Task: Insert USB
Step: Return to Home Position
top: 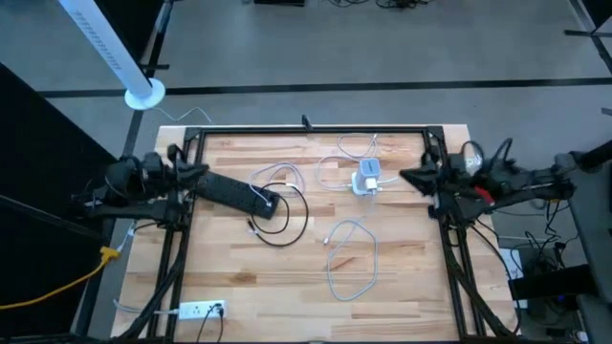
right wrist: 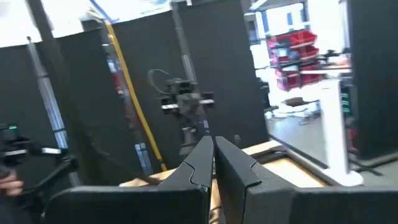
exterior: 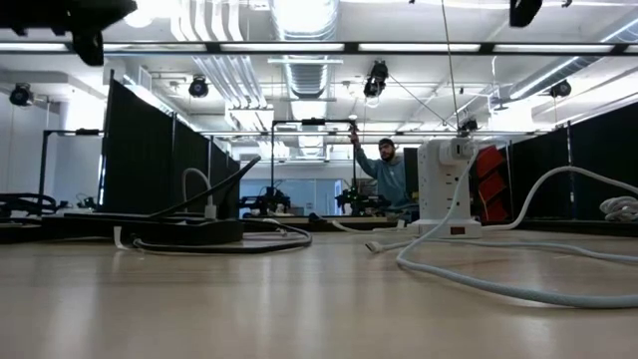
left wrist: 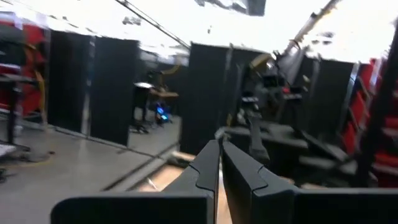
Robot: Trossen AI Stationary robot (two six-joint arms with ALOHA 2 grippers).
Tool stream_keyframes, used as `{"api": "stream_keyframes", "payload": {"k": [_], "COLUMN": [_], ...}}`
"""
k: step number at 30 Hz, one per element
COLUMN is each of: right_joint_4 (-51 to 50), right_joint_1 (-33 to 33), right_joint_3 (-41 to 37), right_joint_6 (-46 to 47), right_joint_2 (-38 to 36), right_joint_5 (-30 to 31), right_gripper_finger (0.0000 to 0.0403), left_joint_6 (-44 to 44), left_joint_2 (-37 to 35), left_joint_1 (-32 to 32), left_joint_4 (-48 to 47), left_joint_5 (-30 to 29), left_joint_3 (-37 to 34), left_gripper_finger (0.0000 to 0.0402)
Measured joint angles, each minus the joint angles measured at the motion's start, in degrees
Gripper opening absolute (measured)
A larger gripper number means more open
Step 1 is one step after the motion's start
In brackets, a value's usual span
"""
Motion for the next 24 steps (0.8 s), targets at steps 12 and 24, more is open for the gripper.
{"api": "stream_keyframes", "payload": {"k": [12, 24], "right_joint_4": [43.14, 32.81], "right_joint_1": [-0.02, -0.26], "right_joint_3": [-27.30, -32.76], "right_joint_6": [-0.12, 12.34], "right_joint_2": [5.24, 5.74], "right_joint_5": [-1.11, 0.41], "right_gripper_finger": [0.0000, 0.0000], "left_joint_6": [-1.90, -8.09], "left_joint_2": [0.04, -0.11], "left_joint_1": [-0.02, 0.07], "left_joint_4": [6.63, 23.32], "left_joint_5": [9.24, 13.80], "left_joint_3": [-8.14, -25.12], "left_gripper_finger": [0.0000, 0.0000]}}
